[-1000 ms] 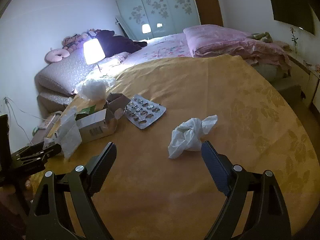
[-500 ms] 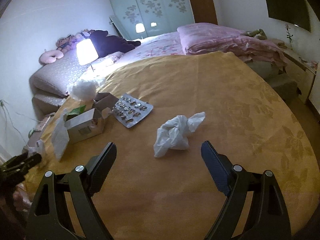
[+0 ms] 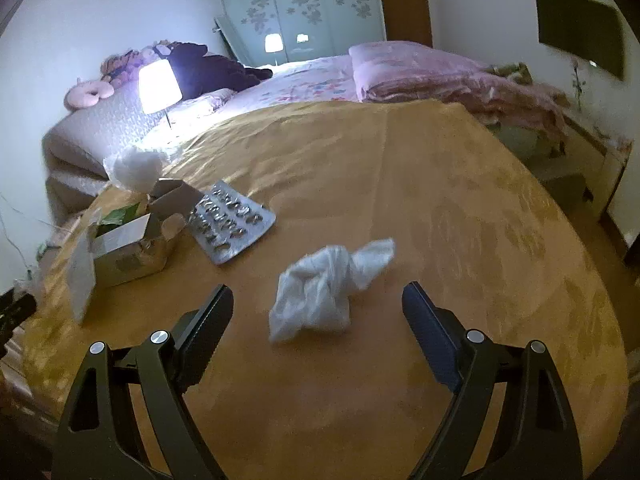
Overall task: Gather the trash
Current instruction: 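Grasp the white cartoon-print plastic bag with the left tool while the right tool grasps the white tissue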
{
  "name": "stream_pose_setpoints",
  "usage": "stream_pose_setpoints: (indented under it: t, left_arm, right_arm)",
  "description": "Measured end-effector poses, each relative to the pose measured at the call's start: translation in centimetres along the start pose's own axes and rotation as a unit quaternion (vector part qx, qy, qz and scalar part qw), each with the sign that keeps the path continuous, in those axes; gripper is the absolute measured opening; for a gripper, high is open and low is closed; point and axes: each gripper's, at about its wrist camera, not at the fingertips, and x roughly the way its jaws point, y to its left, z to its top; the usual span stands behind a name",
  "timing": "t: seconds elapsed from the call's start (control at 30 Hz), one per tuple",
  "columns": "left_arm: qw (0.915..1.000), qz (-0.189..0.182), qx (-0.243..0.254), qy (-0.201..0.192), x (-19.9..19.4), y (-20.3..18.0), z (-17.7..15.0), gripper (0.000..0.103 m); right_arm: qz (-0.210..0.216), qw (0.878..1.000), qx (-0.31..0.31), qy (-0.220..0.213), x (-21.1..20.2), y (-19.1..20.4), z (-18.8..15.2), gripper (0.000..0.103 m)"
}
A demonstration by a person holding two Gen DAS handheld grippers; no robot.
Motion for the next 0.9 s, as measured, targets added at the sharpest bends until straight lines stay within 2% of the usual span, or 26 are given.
stream_pose_setpoints:
  t: [0.07,0.13,0.2,0.3,0.43,0.6,0.9]
  left_arm:
    - [1.0000,0.003,0.002,-0.003,-0.2,0.0,0.1,0.070]
    - [1.0000,0.006,0.001,-0.004,-0.3,0.1,0.2,0.070]
    - [1.0000,0.008,0.001,-0.005,-0.3,0.2,0.2,0.070]
    - [0.9999,0.010,0.000,-0.005,-0.4,0.2,0.2,0.070]
    - [0.9999,0.011,0.001,-0.005,-0.4,0.2,0.2,0.070]
    - [0.9999,0.010,0.000,-0.007,-0.5,0.2,0.3,0.070]
    - [0.9997,0.014,0.002,-0.019,-1.7,0.7,0.9,0.070]
  right_arm:
    - [-0.007,1.000,-0.007,0.001,0.4,0.3,0.4,0.083]
    - [-0.007,1.000,-0.011,0.007,0.9,0.4,0.5,0.078]
    - [-0.006,1.000,-0.013,0.013,1.1,0.5,0.5,0.065]
    - [-0.011,1.000,-0.013,0.015,1.1,0.4,0.4,0.052]
    - [-0.006,1.000,-0.010,0.014,0.9,0.3,0.3,0.040]
    - [0.007,1.000,-0.009,0.008,0.0,0.7,0.2,0.036]
    - [0.046,0.999,-0.024,-0.007,-2.2,3.0,0.3,0.036]
